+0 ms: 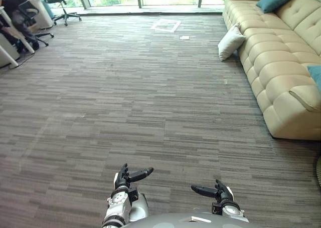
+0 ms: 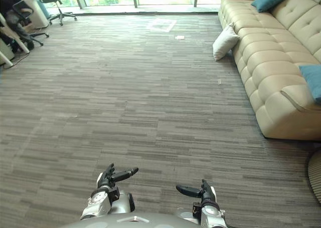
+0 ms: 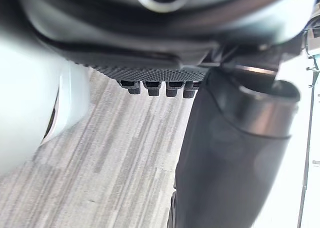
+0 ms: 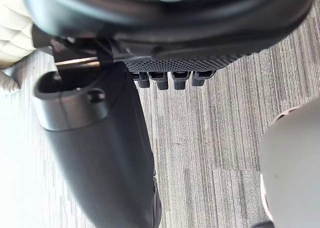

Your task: Pick up cushions and gather them together orderly.

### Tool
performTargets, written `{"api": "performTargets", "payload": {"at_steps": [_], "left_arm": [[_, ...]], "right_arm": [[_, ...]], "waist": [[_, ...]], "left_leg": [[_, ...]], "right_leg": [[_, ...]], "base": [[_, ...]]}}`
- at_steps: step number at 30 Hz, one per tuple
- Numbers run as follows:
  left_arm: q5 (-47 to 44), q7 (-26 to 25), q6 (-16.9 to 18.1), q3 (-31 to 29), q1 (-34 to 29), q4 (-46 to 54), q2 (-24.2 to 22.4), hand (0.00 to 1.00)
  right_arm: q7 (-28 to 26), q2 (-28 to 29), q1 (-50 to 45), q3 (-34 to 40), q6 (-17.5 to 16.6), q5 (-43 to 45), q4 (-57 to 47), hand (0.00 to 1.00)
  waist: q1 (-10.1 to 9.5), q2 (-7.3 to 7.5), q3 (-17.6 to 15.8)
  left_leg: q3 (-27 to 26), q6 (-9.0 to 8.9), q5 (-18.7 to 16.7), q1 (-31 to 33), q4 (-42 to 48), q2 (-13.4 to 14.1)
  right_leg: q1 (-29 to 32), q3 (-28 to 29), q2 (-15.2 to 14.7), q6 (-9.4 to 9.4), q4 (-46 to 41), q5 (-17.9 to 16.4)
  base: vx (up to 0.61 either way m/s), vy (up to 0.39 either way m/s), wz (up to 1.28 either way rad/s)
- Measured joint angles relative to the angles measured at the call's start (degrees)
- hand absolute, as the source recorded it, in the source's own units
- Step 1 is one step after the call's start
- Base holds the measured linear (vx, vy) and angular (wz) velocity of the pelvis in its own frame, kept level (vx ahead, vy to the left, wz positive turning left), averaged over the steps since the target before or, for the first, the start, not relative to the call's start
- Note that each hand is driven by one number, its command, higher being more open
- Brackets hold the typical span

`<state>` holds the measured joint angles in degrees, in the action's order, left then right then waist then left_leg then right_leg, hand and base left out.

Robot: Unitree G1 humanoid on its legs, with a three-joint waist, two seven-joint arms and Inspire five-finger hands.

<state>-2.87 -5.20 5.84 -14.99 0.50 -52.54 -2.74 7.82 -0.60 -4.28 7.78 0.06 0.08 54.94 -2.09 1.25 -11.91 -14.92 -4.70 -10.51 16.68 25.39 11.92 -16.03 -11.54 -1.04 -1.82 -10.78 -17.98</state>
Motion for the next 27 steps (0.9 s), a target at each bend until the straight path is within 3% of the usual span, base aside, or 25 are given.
{"api": "performTargets", "payload": {"at_steps": [1, 2, 3, 4, 5, 7, 8, 9, 10, 12, 14, 15, 17, 18, 19, 20, 21, 22, 23, 24, 25, 26, 27], "left_arm": [[-0.4, 0.0, 0.3, 0.0, 0.3, 0.0, -0.3, 1.00], [-0.6, 0.0, 0.3, 0.0, 0.3, 0.0, -0.4, 1.00], [-1.1, 0.1, 0.3, 0.0, 0.6, 0.0, 0.0, 1.00], [-1.1, 0.0, 0.1, 0.1, 0.6, -0.1, 0.1, 1.00], [-1.1, 0.0, -0.3, 0.1, 0.7, -0.4, 1.0, 1.00], [-1.1, 0.0, -0.4, 0.2, 1.0, -1.0, 1.8, 1.00], [-1.2, -0.2, -0.8, 0.4, 1.7, -2.5, 2.4, 1.00], [-1.2, -0.4, -1.1, 0.4, 2.2, -3.4, 2.7, 1.00], [-1.2, -0.6, -1.6, 0.4, 2.7, -4.6, 2.9, 1.00], [-1.6, -1.6, -2.3, 0.7, 2.5, -6.3, 3.0, 1.00], [-1.7, -1.8, -2.3, 1.2, 1.7, -6.4, 3.0, 1.00], [-1.8, -1.8, -2.3, 1.3, 1.6, -6.8, 3.2, 1.00], [-2.0, -1.8, -2.3, 1.3, 1.6, -7.6, 3.2, 1.00], [-2.1, -1.8, -2.3, 1.9, 1.5, -8.0, 3.1, 1.00], [-2.1, -1.7, -2.5, 2.8, 1.6, -8.2, 3.2, 1.00], [-2.1, -1.6, -2.5, 3.0, 1.6, -8.6, 3.1, 1.00], [-2.0, -1.1, -2.7, 3.1, 2.0, -9.6, 2.3, 1.00], [-1.4, -0.3, -2.7, 3.4, 2.1, -9.5, 1.7, 1.00], [-1.1, 0.1, -2.7, 3.5, 2.8, -9.4, 0.6, 1.00], [-0.9, 0.1, -2.6, 3.3, 1.8, -9.6, 0.4, 1.00], [-0.9, 0.2, -2.5, 2.6, 1.5, -9.5, 0.5, 1.00], [-0.9, 0.2, -2.6, 2.4, 1.2, -8.6, -0.1, 1.00], [-0.9, 0.2, -2.6, 2.1, 1.2, -8.1, -0.3, 1.00]], "right_arm": [[0.1, 0.0, -0.4, 0.0, -0.1, 0.0, 0.0, 1.00], [0.1, -0.1, -0.5, 0.0, -0.1, 0.0, 0.1, 1.00], [0.2, 0.4, -0.5, 0.0, 0.0, 0.0, 0.4, 1.00], [0.2, 0.8, -0.6, 0.0, 0.0, -0.1, 0.7, 1.00], [0.1, 1.4, -1.0, 0.3, -0.1, 0.0, 1.1, 1.00], [-0.2, 2.3, -1.3, 0.7, 0.0, -0.1, 1.0, 1.00], [-0.5, 2.6, -1.1, 1.5, 0.1, -0.1, 1.0, 1.00], [-0.5, 2.6, -0.9, 1.5, 0.1, -0.1, 1.0, 1.00], [-0.8, 2.6, -0.8, 1.5, -0.1, -0.1, 0.8, 1.00], [-1.3, 1.2, -0.7, 1.2, -0.9, -0.3, -0.2, 1.00], [-1.2, 0.7, -0.6, 1.3, -1.4, -0.6, -0.7, 1.00], [-1.1, 0.5, 0.3, 1.5, -1.6, -1.0, -0.7, 1.00], [-1.2, 0.5, 1.1, 2.1, -1.5, -1.1, -0.6, 1.00], [-1.2, 0.5, 1.3, 2.4, -1.5, -1.1, -0.7, 1.00], [-1.3, 0.5, 1.5, 2.7, -1.5, -0.8, -1.0, 1.00], [-1.3, 0.5, 1.8, 3.2, -1.5, -0.7, -1.2, 1.00], [-1.2, 0.2, 2.7, 4.7, -1.4, -1.1, -0.8, 1.00], [-1.3, 0.0, 2.7, 5.8, -1.6, -0.7, -1.3, 1.00], [-1.3, -0.4, 2.7, 7.2, -1.5, -0.2, -2.1, 1.00], [-1.2, -0.5, 1.8, 6.4, -1.6, -0.4, -3.0, 1.00], [-1.5, -0.2, 1.0, 6.2, -1.7, 0.0, -3.6, 1.00], [-1.3, -0.6, 0.8, 6.1, -1.2, -0.3, -3.3, 1.00], [-1.3, -0.6, 0.8, 6.1, -1.2, -0.6, -3.3, 1.00]], "waist": [[-0.53, -0.04, 0.0], [-0.75, -0.07, 0.1], [-1.33, 0.74, 0.1], [-1.34, 0.86, 0.7], [-1.32, 3.08, 1.9], [-1.28, 5.08, 2.7], [-0.99, 5.80, 2.5], [-0.80, 5.82, 2.3], [-0.78, 5.87, 1.9], [-0.45, 4.28, 1.1], [-0.28, 3.36, 1.4], [-0.21, 3.03, 0.8], [0.35, 2.91, 0.7], [0.90, 2.96, 0.7], [1.37, 3.13, 0.2], [1.93, 2.92, 0.1], [1.98, 1.16, -0.2], [2.35, 0.78, -0.8], [3.22, 1.64, -1.4], [2.83, 0.95, -0.1], [3.05, 0.14, 0.2], [2.98, -1.20, 0.9], [2.95, -1.56, 0.8]], "left_leg": [[0.0, -0.09, 2.3, 0.6, -6.2, -0.8], [-0.2, 0.00, 2.7, 0.7, -7.7, -0.9], [-0.2, 1.58, 7.7, 0.6, -6.4, -1.6], [-0.3, 2.15, 9.1, 0.8, -5.3, -2.2], [-0.6, 3.78, 9.2, 0.6, -1.9, -4.2], [-1.9, 4.39, 5.9, -0.6, -0.4, -6.4], [-2.1, 5.43, 2.7, -3.4, 0.1, -8.3], [-2.1, 5.70, 1.7, -4.9, -0.3, -8.9], [-2.2, 5.93, 0.5, -7.5, -0.9, -9.8], [-2.3, 6.16, -1.7, -15.8, -4.5, -10.6], [-1.9, 6.15, -2.1, -21.6, -9.6, -10.5], [-1.8, 6.10, -2.0, -25.6, -13.0, -10.0], [-1.7, 5.88, -2.2, -29.0, -16.1, -9.4], [-1.3, 4.77, -2.8, -30.8, -18.1, -9.1], [-0.6, 3.25, -3.8, -32.7, -19.1, -8.9], [0.0, 2.89, -4.2, -33.6, -19.3, -8.5], [1.5, 3.09, -3.4, -34.9, -19.7, -7.4], [2.3, 2.70, -1.2, -35.8, -20.0, -7.5], [2.9, 2.09, 0.3, -37.2, -19.8, -8.5], [3.6, 0.56, -0.4, -37.7, -17.5, -7.8], [4.4, -1.12, -1.4, -36.7, -12.4, -6.4], [6.5, -5.47, -0.3, -31.1, 0.9, -3.3], [8.0, -8.54, 1.3, -28.5, 7.3, -2.3]], "right_leg": [[-1.3, 1.4, -0.6, 1.86, 0.8, -1.2], [-2.0, 2.1, -0.9, 2.46, 1.1, -1.9], [-4.3, 4.2, -2.5, 4.15, 1.7, -3.3], [-4.7, 5.2, -3.5, 4.35, 1.3, -3.4], [-2.6, 7.3, -6.7, 5.10, -4.7, -3.2], [1.9, 8.0, -10.1, 7.56, -15.7, -1.6], [8.0, 9.8, -12.3, 8.34, -31.3, 5.5], [10.6, 10.3, -13.1, 8.33, -37.1, 8.9], [13.4, 10.5, -14.4, 8.85, -44.2, 9.6], [20.4, 9.2, -15.0, 7.61, -54.9, 8.6], [26.6, 5.0, -14.5, 6.64, -54.5, 7.4], [30.3, 1.4, -13.4, 4.15, -49.1, 5.0], [33.4, -3.0, -11.6, 3.29, -37.8, 4.3], [35.0, -5.6, -10.1, 3.43, -27.0, 5.4], [35.9, -5.6, -8.8, 1.82, -20.1, 10.3], [35.5, -5.3, -8.4, 0.59, -19.7, 13.0], [33.6, -6.8, -7.5, -1.50, -21.7, 11.4], [34.6, -6.4, -9.0, -1.62, -26.7, 10.3], [37.2, -6.4, -10.5, -1.66, -33.0, 8.5], [37.0, -5.3, -9.1, -1.25, -29.2, 5.9], [34.8, -6.8, -7.8, -4.15, -27.2, 5.0], [32.2, -7.5, -5.6, -4.09, -25.4, 3.2], [31.0, -7.8, -4.8, -4.14, -24.5, 2.8]], "base": [[0.50, 0.232, -0.54], [0.56, 0.287, -0.73], [0.61, 0.329, -0.62], [0.76, 0.434, -0.76], [0.76, 0.435, -0.41], [0.68, 0.389, -0.10], [0.59, 0.343, 0.11], [0.58, 0.335, 0.10], [0.34, 0.178, 0.02], [0.51, 0.201, -0.04], [0.60, 0.140, 0.05], [0.51, 0.014, 0.11], [0.50, -0.041, 0.18], [0.51, -0.128, 0.32], [0.53, -0.174, 0.37], [0.59, -0.201, 0.37], [0.60, -0.231, 0.38], [0.70, -0.278, 0.38], [0.54, -0.285, 0.19], [0.51, -0.303, 0.17], [0.49, -0.313, 0.10], [0.48, -0.293, 0.14], [0.47, -0.272, -0.05]]}}
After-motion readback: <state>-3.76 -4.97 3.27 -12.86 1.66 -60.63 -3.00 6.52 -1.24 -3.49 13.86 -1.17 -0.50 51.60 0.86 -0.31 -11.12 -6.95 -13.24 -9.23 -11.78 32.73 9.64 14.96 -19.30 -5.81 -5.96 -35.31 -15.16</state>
